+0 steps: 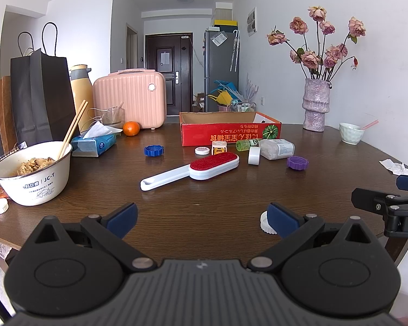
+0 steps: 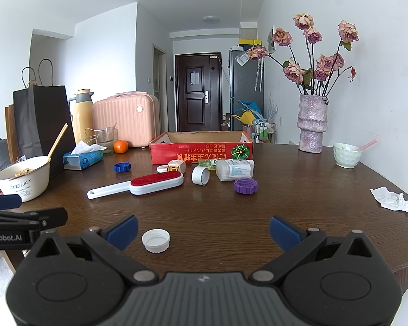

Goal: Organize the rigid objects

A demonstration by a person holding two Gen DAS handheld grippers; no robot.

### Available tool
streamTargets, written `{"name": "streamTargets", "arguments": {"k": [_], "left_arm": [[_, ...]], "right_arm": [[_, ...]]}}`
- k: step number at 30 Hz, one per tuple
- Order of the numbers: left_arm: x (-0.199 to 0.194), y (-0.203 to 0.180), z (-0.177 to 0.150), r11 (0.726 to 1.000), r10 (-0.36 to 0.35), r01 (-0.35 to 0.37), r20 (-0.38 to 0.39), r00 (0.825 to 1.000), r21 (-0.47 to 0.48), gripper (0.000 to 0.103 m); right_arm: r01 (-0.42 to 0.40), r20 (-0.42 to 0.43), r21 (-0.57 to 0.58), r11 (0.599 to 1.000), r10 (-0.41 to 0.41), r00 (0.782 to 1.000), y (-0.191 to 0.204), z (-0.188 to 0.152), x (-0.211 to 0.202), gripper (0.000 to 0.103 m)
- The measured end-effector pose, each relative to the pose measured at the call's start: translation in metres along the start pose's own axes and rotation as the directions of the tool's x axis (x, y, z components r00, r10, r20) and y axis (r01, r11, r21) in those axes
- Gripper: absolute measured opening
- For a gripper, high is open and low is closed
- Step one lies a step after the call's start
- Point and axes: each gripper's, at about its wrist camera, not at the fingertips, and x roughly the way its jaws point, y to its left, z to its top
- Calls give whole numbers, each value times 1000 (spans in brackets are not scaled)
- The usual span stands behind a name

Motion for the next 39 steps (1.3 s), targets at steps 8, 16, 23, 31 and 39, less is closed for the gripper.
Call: {"name": "streamTargets", "arguments": {"k": [8,16,23,31,39], "left_arm": [[4,3,0,1000,3,-3,-7,1000,-4,103],[17,16,1,1000,10,-11,-31,999,-16,103],[31,20,0,1000,17,-18,-52,999,-21,103],[50,23,0,1000,9,-11,-82,997,-24,103],[68,26,0,1000,7,-10,-106,994,-23,103]], "right_arm": [[-6,-1,-2,1000,6,1000,0,2,2,103],[-25,-25,-8,1000,25,999,4,4,15,103],[-38,-58,-16,999,37,998,7,2,36,103],[-53,-96,-23,998,50,994,12,0,56,103],[-81,-146,-37,996,75,987,19,-3,82,103]]}}
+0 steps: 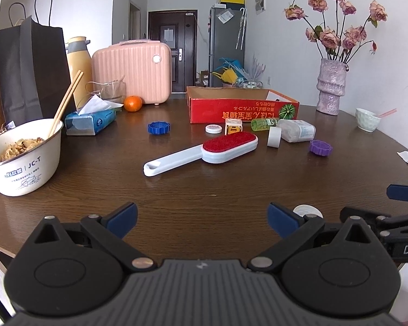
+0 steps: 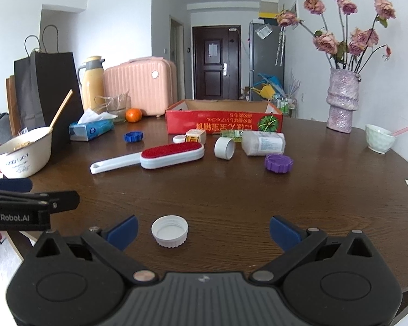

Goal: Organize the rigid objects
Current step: 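Lower the right tool onto the white bottle cap and close it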

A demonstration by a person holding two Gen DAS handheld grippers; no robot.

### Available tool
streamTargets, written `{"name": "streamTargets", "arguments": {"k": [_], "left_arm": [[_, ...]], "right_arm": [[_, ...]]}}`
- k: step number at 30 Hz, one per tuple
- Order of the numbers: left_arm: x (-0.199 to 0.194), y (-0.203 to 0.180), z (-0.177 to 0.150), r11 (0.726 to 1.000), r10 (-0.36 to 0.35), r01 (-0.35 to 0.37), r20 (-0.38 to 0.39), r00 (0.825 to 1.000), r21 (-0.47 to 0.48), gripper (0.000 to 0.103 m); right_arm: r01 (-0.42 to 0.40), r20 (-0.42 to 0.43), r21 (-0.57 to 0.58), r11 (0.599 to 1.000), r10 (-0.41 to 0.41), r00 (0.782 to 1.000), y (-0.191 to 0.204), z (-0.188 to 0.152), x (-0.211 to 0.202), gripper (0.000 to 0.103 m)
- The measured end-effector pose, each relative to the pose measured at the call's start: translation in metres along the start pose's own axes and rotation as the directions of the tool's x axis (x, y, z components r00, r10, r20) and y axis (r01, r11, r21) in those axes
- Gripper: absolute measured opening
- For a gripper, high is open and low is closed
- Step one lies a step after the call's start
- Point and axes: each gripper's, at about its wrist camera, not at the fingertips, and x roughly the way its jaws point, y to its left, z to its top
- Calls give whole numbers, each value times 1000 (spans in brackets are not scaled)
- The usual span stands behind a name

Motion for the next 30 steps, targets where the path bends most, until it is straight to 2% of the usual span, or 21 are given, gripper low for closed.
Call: {"name": "streamTargets", "arguments": {"k": [12,18,24,30], "left_arm": [[31,8,2,1000,-16,16,-43,999,-4,103],[43,11,2,1000,-15,14,-66,998,-13,103],[52,15,3,1000,-21,20,-76,997,-22,103],[59,15,6,999,-27,25,-85,996,-21,103]], "right_arm": [[-54,-94,-31,998,51,994,10,0,43,93],[-82,-146,-39,996,75,986,16,-1,63,73],[-121,-146,-53,991,112,983,18,0,70,40],[-142,-130,-33,989,136,982,12,4,73,39]]}}
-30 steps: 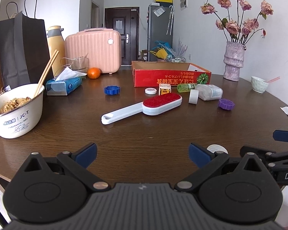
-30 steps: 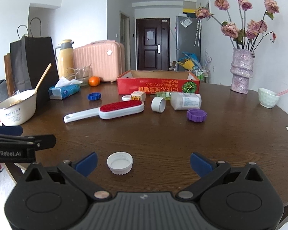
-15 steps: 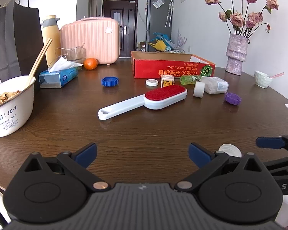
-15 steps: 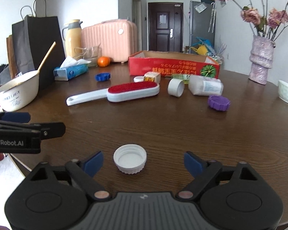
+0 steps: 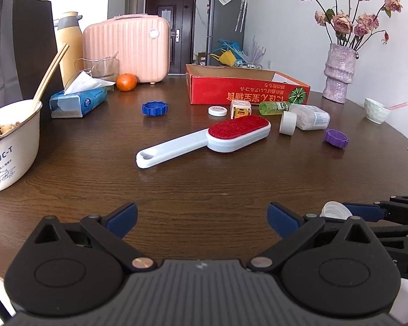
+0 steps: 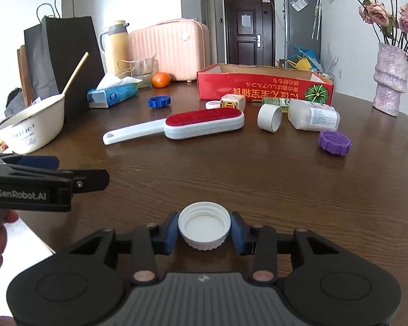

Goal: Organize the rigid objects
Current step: 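Lower the right tool onto the white bottle cap and close it, then grasp the red-and-white lint brush with the left tool while the right tool holds the cap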

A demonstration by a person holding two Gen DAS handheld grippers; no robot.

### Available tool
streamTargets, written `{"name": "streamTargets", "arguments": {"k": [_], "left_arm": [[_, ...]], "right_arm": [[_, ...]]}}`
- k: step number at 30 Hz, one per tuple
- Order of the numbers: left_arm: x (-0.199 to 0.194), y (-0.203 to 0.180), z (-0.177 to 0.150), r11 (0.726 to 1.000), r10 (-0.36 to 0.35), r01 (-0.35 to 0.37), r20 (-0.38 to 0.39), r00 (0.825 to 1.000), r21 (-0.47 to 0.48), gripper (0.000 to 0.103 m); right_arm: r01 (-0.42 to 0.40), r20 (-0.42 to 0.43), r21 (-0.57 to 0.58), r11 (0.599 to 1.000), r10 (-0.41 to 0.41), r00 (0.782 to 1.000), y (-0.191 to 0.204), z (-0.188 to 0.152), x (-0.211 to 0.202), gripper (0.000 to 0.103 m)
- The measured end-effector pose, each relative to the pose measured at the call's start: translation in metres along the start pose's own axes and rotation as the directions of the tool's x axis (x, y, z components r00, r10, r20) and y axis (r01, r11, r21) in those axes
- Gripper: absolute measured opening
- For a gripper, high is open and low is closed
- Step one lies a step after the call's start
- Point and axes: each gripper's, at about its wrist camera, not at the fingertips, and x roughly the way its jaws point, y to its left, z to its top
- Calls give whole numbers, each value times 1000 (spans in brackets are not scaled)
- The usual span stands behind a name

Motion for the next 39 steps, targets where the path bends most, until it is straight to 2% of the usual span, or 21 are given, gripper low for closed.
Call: {"name": "streamTargets", "arguments": {"k": [14,29,39], "left_arm": [[15,-1,22,1000,-5,5,15,1000,0,103],[38,-4,71,1000,10,-12,61,998,29,103],[65,-11,100,998,4,-8,61,998,66,103]], "right_arm": [[20,37,7,1000,-20,999,-17,21,5,39],[40,73,31,999,-43,996,-45,57,26,39],[69,87,54,996,-73,993,-63,79,40,39]]}}
